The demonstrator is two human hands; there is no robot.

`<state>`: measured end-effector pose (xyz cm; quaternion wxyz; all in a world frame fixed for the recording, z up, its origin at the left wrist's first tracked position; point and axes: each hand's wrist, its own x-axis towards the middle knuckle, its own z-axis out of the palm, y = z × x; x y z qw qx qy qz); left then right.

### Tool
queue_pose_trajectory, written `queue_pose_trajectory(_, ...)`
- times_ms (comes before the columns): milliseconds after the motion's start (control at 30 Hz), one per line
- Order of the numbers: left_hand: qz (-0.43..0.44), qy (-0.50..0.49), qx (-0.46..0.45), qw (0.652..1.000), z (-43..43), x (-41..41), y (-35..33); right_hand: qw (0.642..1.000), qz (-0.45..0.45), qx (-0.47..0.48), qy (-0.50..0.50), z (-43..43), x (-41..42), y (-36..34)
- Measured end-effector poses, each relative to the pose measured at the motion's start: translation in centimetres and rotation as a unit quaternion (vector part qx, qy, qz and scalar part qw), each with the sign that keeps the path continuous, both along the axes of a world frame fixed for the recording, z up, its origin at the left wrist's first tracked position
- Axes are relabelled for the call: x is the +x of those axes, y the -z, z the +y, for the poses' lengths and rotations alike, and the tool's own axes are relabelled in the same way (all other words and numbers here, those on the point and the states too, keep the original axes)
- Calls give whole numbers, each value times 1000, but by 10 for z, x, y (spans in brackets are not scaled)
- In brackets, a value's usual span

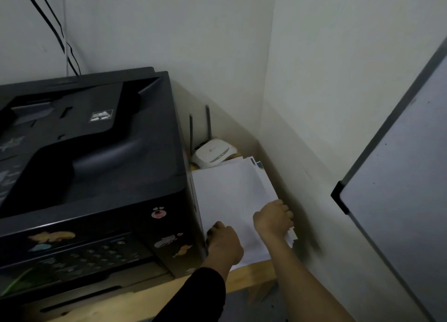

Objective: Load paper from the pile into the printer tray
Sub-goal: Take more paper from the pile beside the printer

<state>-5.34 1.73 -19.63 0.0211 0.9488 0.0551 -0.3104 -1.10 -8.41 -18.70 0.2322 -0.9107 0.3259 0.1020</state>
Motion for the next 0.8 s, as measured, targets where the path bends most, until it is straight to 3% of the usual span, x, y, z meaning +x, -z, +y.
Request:
queue_pose_trajectory(100,-1,-1,-7,1000,2,0,-3,993,-19,112,2,-7,7,-6)
queue_pose_trajectory(300,-3,-19,-37,999,2,-1,-5,995,-40,53,-70,-11,0,-15)
queue_pose_trajectory(433,-11,-84,-95,992,0,-3,-11,992,-86,78,-58,-14,-2,-25)
queue_pose_trajectory(633,-108,-253,-173,946,-8,10,-46,973,-135,181,-49,-52,11,-41)
queue_pose_trajectory(800,-113,-377,-239,888,-15,27,-95,988,-98,81,-92,-77,14,-80)
